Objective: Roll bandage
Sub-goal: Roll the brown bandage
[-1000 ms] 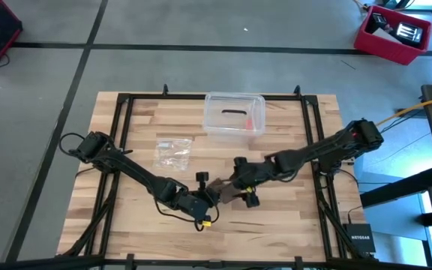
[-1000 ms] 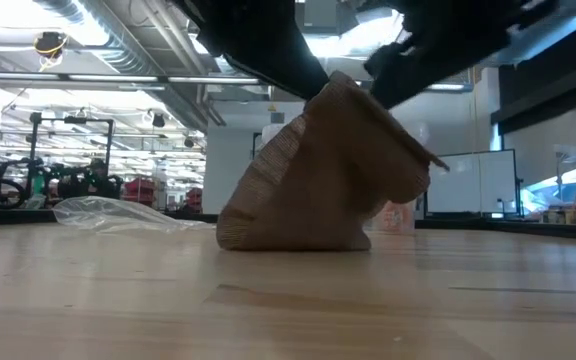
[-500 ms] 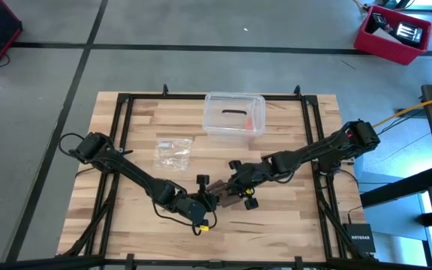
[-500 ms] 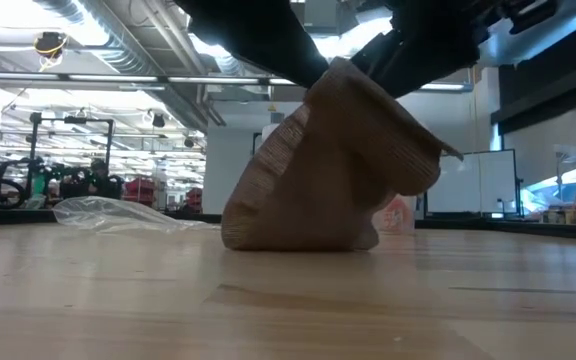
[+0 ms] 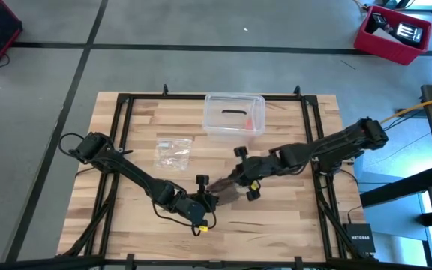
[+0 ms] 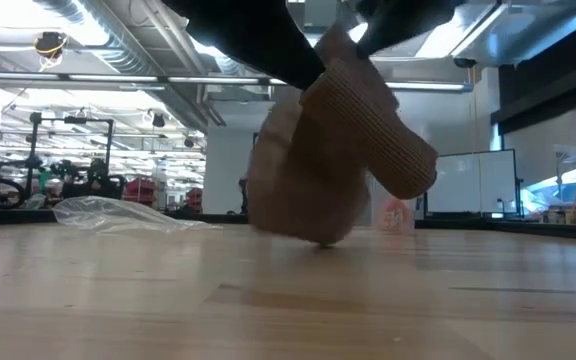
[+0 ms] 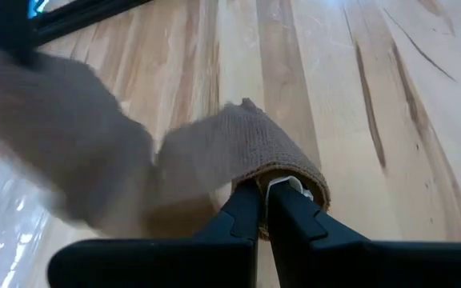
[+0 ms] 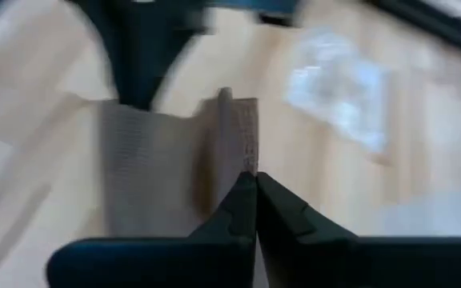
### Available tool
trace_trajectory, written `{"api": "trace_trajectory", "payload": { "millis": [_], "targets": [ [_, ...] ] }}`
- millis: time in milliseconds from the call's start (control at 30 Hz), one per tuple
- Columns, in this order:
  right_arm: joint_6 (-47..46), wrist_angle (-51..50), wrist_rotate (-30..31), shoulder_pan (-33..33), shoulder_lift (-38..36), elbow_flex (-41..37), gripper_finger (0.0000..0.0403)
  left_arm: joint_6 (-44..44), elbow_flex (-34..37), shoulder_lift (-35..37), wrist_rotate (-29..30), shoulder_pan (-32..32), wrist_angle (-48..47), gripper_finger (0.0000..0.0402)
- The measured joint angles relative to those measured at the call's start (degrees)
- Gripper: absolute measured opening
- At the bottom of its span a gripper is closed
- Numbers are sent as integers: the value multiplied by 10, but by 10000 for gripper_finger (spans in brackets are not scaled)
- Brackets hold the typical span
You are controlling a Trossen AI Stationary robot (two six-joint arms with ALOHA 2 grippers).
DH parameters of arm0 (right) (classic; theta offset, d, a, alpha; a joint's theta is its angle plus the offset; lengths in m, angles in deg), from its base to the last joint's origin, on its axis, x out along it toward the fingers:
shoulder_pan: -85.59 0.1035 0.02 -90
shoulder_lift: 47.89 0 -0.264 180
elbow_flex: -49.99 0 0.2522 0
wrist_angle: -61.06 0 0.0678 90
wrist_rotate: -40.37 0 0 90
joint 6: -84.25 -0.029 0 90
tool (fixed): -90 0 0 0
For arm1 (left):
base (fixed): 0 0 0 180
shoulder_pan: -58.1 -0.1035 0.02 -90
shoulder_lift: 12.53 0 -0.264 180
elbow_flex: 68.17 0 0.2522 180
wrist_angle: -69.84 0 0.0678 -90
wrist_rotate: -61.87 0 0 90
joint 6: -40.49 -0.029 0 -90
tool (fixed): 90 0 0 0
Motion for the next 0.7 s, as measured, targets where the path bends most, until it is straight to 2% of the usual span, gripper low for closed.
{"api": "trace_trajectory", "payload": {
  "millis": [133, 233, 300, 400, 567, 700],
  "targets": [
    [10, -36, 107, -23, -14, 9, 8, -19, 0, 0, 0, 5, 7, 6],
    [-23, -67, 142, -47, -13, 8, 6, -41, 0, 0, 0, 13, 28, 6],
    [-49, -78, 136, -64, -10, 8, 13, -66, 0, 0, 0, 22, 57, 6],
    [-66, -100, 103, -87, -9, 2, 50, -133, -10, 0, 1, 35, 91, 6],
    [-68, -132, 75, -105, -9, 1, 145, -229, -41, 2, 104, 56, 139, 6],
    [-63, -263, 37, -105, -20, 35, 212, -322, -68, 13, 133, 62, 145, 6]
  ]
}}
